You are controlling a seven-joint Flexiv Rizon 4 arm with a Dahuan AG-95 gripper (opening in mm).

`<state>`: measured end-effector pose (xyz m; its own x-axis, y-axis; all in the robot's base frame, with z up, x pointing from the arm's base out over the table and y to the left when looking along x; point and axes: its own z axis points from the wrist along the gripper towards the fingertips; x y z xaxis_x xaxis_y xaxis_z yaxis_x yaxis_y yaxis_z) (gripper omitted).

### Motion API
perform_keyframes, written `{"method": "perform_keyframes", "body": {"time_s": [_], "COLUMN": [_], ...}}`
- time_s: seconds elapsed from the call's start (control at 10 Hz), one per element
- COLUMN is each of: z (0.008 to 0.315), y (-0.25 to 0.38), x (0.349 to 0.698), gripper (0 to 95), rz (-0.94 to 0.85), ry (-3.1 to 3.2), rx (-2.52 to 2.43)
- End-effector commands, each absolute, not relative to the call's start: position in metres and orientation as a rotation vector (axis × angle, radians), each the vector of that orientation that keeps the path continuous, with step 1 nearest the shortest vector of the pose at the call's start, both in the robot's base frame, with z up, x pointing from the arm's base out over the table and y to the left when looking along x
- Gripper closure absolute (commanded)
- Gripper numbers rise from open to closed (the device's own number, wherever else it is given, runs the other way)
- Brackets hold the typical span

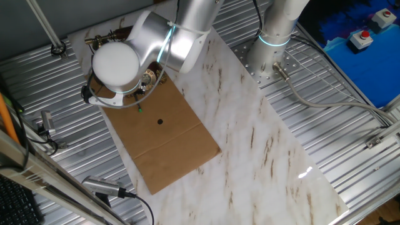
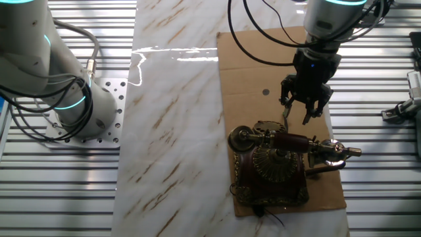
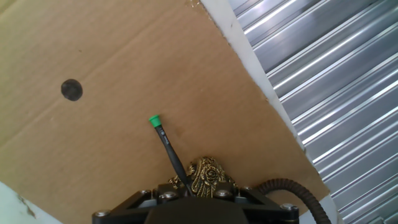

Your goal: Dial a number on an old rotary phone

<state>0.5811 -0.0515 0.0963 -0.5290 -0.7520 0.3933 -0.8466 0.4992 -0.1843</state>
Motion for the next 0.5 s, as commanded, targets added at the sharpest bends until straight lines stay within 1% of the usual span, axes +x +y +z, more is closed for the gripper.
{"method": "perform_keyframes", "body": {"time_s": [0.1,0.5], "z": [0.0964,0.0963], "y": [-0.0520,-0.0520], "x": [0.5813,0.5814], "gripper": [57.0,57.0], "rz": [0.532,0.531], "ry": [-2.477,-2.481], "rx": [1.358,1.356]}}
